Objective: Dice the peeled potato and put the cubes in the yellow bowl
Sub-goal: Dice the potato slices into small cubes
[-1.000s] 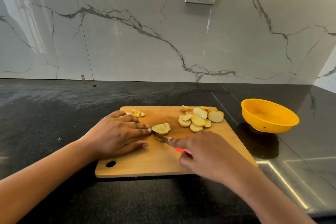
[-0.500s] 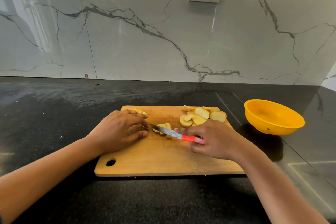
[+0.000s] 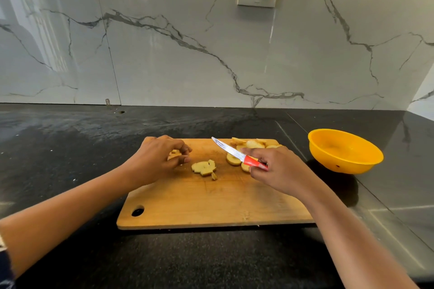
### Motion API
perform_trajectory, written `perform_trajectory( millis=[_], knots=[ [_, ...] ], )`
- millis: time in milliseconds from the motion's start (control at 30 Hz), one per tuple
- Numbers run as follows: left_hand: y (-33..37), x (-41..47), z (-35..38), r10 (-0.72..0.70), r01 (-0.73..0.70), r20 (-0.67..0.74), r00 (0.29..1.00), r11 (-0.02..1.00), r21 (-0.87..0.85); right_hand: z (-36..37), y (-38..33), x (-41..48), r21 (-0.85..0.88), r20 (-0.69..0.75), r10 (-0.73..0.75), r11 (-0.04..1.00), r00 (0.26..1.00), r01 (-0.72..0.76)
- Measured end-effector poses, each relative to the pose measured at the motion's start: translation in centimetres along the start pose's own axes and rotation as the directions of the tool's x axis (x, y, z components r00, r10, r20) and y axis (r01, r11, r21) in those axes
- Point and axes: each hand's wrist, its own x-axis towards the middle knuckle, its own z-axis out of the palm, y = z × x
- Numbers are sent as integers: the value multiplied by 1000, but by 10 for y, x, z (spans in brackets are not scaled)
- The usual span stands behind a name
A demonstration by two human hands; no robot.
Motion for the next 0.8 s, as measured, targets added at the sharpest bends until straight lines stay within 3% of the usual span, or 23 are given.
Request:
perform_trajectory(
  millis=[100,233,400,533,667,800],
  knots=[
    [-1,-1,-8,-58,36,-107,993,980,-195,-1,2,0,-6,-12,16,1000,1000,-16],
    [-6,-4,-13,-101,83,-45,994,951,-297,2,-1,0,8,0,25,1000,1000,-25],
    [-2,-4,-17,-152,98,-75,986,873,-478,4,-1,1,7,-2,20,1000,1000,-20],
    [0,-3,-16,-135,119,-5,991,887,-446,7,1,2,5,6,17,1000,1000,-17],
    [2,-5,-18,-144,75,-121,982,889,-452,8,3,4,-2,10,9,1000,1000,-9],
    [5,-6,-18,-64,28,-90,994,935,-354,9,3,4,-7,17,8,1000,1000,-8]
  ],
)
